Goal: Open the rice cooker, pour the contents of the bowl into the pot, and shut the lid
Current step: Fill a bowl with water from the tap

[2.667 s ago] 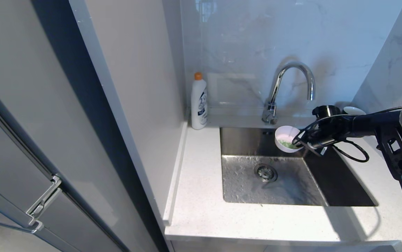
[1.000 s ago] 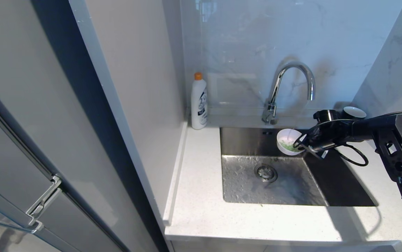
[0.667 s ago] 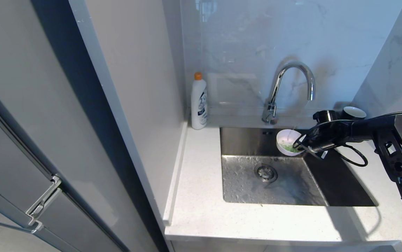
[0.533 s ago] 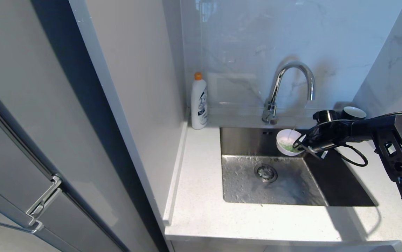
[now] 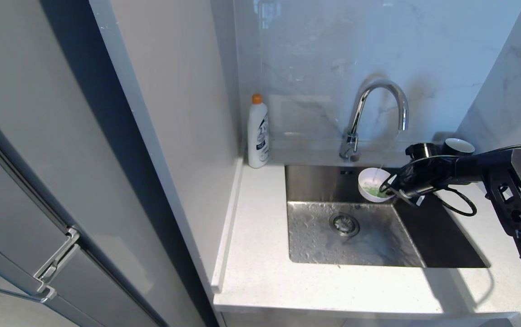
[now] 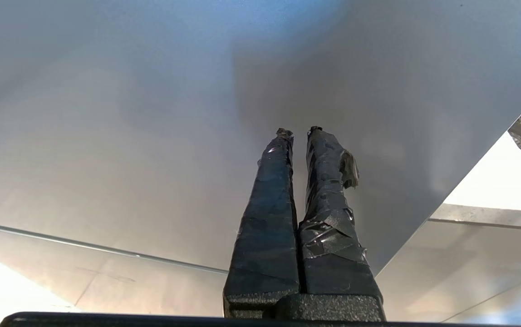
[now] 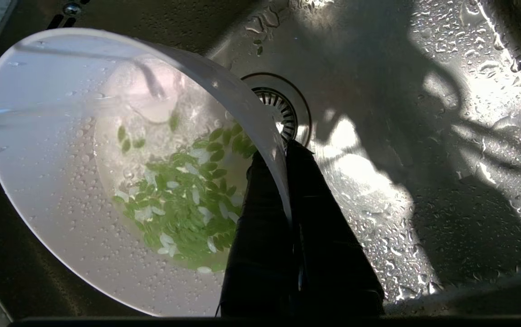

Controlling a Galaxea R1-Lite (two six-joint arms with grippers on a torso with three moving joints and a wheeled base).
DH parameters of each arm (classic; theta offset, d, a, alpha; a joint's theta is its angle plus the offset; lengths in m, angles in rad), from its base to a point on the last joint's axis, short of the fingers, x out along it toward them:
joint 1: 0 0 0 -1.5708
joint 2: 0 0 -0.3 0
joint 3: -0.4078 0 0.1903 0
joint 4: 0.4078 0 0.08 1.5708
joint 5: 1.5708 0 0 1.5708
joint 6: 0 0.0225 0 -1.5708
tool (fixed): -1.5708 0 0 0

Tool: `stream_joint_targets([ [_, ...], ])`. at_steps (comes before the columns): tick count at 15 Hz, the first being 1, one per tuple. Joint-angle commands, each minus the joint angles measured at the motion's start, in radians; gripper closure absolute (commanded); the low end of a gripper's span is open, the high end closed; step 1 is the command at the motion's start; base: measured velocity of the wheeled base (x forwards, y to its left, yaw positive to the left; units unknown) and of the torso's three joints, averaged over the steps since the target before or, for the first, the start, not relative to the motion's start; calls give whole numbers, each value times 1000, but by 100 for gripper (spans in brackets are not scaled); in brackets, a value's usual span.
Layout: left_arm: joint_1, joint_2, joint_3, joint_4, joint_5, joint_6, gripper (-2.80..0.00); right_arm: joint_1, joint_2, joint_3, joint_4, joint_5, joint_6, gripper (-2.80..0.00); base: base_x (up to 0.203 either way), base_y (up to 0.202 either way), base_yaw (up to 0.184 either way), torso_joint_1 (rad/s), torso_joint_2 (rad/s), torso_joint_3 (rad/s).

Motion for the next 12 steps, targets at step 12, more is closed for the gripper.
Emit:
stream_joint_targets([
  [12,0,1,2,-1,0,0,0,2,2,1,4,0,2,0,0,0,0,0,0,0],
])
